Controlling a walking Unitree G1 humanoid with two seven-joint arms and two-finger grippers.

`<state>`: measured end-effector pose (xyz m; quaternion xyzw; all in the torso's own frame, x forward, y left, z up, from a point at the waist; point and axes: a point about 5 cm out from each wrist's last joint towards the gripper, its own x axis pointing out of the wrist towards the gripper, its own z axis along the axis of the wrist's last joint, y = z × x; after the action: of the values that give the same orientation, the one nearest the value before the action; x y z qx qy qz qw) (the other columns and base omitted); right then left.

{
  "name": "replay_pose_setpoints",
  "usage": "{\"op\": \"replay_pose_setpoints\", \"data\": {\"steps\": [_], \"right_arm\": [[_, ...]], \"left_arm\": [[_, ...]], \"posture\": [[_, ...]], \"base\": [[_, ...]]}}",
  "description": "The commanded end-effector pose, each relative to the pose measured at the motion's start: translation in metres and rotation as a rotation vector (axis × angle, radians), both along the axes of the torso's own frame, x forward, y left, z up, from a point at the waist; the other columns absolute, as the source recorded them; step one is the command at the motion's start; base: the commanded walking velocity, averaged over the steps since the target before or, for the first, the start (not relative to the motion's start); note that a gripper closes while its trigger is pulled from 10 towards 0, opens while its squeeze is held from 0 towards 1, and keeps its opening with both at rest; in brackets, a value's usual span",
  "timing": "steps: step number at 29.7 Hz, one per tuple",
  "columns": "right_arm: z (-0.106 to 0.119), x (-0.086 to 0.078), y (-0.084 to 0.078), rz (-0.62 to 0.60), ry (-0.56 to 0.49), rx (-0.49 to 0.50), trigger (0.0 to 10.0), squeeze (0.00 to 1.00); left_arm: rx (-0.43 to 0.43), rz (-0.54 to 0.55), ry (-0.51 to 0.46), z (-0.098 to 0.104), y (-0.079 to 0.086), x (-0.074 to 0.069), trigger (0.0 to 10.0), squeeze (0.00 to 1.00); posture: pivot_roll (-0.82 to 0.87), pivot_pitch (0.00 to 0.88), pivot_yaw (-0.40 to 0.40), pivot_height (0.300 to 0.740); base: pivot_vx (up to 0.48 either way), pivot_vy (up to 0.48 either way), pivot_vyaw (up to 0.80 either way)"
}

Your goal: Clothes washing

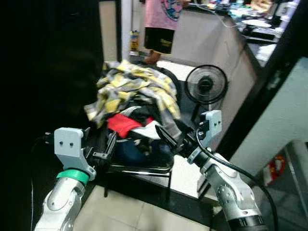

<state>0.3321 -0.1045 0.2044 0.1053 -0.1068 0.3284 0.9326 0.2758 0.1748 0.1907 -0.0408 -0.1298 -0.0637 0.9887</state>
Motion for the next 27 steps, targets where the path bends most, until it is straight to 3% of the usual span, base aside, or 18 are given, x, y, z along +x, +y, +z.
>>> {"op": "replay_pose_setpoints", "data": {"steps": [1, 2, 4, 9, 15, 21, 27], "right_arm": [[-0.001, -0.001, 0.001, -0.021, -0.006, -0.053, 10.0, 0.0], [-0.001, -0.001, 0.001, -0.021, -0.006, -0.053, 10.0, 0.0], [-0.008, -0.002, 0.004, -0.03, -0.015, -0.11, 10.0, 0.0], [-0.015, 0.001, -0.002, -0.081, -0.005, -0.158, 10.0, 0.0], [-0.026, 0.002, -0.009, -0.172, 0.019, -0.181, 10.0, 0.0], [-0.029, 0.0, -0.008, -0.187, 0.022, -0.181, 10.0, 0.0], [-0.03, -0.001, -0.01, -0.17, 0.015, -0.203, 10.0, 0.0]], "left_arm": [[-0.042, 0.021, 0.07, -0.014, 0.0, 0.007, 10.0, 0.0], [-0.042, 0.021, 0.07, -0.014, 0.0, 0.007, 10.0, 0.0], [-0.016, 0.065, 0.188, -0.035, 0.0, 0.018, 10.0, 0.0], [0.052, 0.025, 0.226, -0.042, -0.009, 0.022, 10.0, 0.0], [0.122, -0.01, 0.217, -0.042, -0.005, 0.025, 10.0, 0.0], [0.125, -0.016, 0.2, -0.042, -0.001, 0.025, 10.0, 0.0], [0.079, 0.009, 0.169, -0.041, -0.006, 0.024, 10.0, 0.0]], "posture": [[0.07, 0.0, -0.043, 0.74], [0.07, 0.0, -0.043, 0.74], [0.06, 0.0, -0.029, 0.74], [0.06, 0.0, 0.006, 0.74], [0.06, 0.0, 0.084, 0.74], [0.05, 0.0, 0.088, 0.74], [0.05, 0.0, 0.029, 0.74]], "base": [[0.0, 0.0, 0.0], [0.0, 0.0, 0.0], [0.0, 0.0, 0.0], [0.0, 0.0, 0.0], [0.0, 0.0, 0.0], [0.0, 0.0, 0.0], [0.0, 0.0, 0.0]]}}
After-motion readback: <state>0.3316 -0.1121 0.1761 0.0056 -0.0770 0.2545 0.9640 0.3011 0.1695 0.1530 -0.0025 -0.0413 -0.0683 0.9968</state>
